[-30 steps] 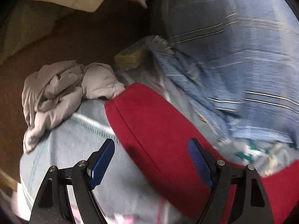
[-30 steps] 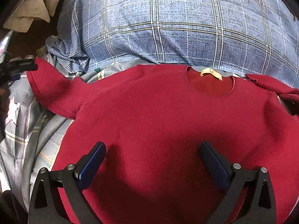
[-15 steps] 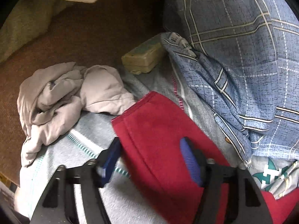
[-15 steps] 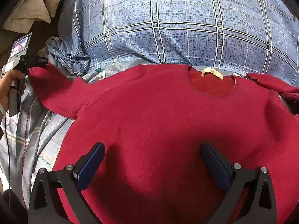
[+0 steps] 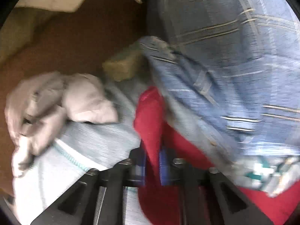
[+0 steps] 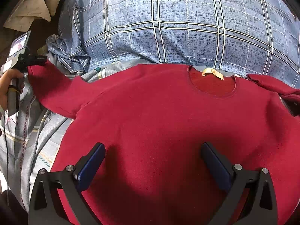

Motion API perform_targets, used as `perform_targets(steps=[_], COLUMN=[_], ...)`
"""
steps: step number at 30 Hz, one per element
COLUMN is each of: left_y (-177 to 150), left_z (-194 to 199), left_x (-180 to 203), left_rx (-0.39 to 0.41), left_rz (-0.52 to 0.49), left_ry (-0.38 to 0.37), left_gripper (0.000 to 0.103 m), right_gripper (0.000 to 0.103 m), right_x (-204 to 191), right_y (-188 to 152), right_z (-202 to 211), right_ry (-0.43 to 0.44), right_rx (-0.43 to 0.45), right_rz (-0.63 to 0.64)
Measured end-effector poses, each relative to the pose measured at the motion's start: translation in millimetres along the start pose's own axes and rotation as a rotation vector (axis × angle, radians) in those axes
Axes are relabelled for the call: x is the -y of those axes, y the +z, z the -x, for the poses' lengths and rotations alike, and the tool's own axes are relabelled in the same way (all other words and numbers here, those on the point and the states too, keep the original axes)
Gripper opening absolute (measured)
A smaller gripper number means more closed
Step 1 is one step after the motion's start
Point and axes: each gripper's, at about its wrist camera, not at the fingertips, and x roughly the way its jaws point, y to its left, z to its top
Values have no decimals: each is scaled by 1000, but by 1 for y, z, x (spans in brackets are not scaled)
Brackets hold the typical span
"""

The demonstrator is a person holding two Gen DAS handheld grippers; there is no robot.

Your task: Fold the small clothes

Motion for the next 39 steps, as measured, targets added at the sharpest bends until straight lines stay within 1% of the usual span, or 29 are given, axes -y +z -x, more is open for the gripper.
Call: perform_targets(steps=[2, 3, 4, 6, 8, 9, 11, 12, 14, 15, 17, 18, 20, 23, 24, 25, 26, 27, 28, 29, 30, 31, 32, 33, 34, 35, 37, 38, 39], left_y=[-4, -5, -8, -13, -21, -24, -35, -40, -53, -59, -78, -85, -108, -133, -137, -143, -148, -148, -147, -144, -140, -134, -128, -127, -124, -122, -121, -121, -122], left_z=[10, 16, 28, 56, 91, 107, 152, 167, 203, 214, 234, 237, 239, 234, 230, 224, 219, 213, 211, 211, 213, 216, 218, 225, 224, 220, 208, 200, 188], left_x=[-3, -2, -2, 1, 9, 13, 36, 45, 74, 88, 125, 135, 170, 211, 219, 226, 229, 228, 222, 210, 204, 184, 161, 146, 125, 106, 83, 74, 66], left_rx=[12, 7, 14, 35, 48, 56, 87, 96, 106, 105, 80, 62, -1, -65, -85, -112, -127, -135, -136, -129, -116, -84, -38, 0, 47, 82, 106, 112, 103], left_rz=[29, 32, 41, 54, 51, 43, -10, -23, -62, -82, -132, -145, -180, -244, -259, -276, -293, -308, -325, -333, -332, -317, -291, -268, -232, -197, -162, -148, -129], left_ry=[-47, -51, -83, -175, -304, -347, -455, -494, -604, -642, -729, -752, -807, -842, -856, -874, -877, -873, -862, -849, -841, -833, -823, -808, -770, -718, -642, -624, -627], left_gripper=[9, 9, 9, 9, 9, 9, 9, 9, 9, 9, 9, 9, 9, 10, 13, 19, 22, 29, 39, 44, 55, 63, 66, 75, 81, 81, 81, 81, 81], right_gripper=[103, 103, 103, 103, 103, 102, 98, 97, 97, 97, 97, 97, 97, 98, 98, 98, 98, 98, 98, 98, 98, 98, 98, 98, 98, 98, 98, 98, 98], right_x=[-1, -1, -1, -1, 1, 2, 9, 14, 27, 36, 55, 66, 87, 115, 123, 129, 135, 140, 145, 148, 152, 155, 157, 156, 154, 153, 144, 139, 134], right_y=[0, 0, 0, 1, 1, 2, 4, 5, 6, 6, 6, 5, 3, 0, -2, -4, -6, -8, -9, -9, -10, -10, -8, -6, -3, -3, 5, 9, 13], right_z=[0, -1, -1, -1, 1, 2, 7, 14, 29, 38, 53, 62, 77, 96, 101, 105, 108, 110, 112, 113, 114, 115, 115, 114, 111, 109, 101, 96, 90], right_ry=[-5, -7, -9, -10, 5, 20, 57, 80, 84, 76, 55, 43, 31, 16, 7, -2, -17, -30, -39, -41, -37, -27, -10, 6, 22, 39, 77, 78, 71], right_rx=[-2, 2, 1, 0, 4, 6, -4, -4, 29, 48, 69, 78, 94, 110, 112, 110, 105, 101, 100, 101, 103, 106, 110, 111, 109, 110, 115, 115, 110], right_rz=[4, 5, 6, 7, -3, -11, -20, -32, -68, -87, -118, -139, -181, -238, -250, -253, -254, -254, -259, -265, -276, -285, -292, -294, -291, -283, -249, -230, -210])
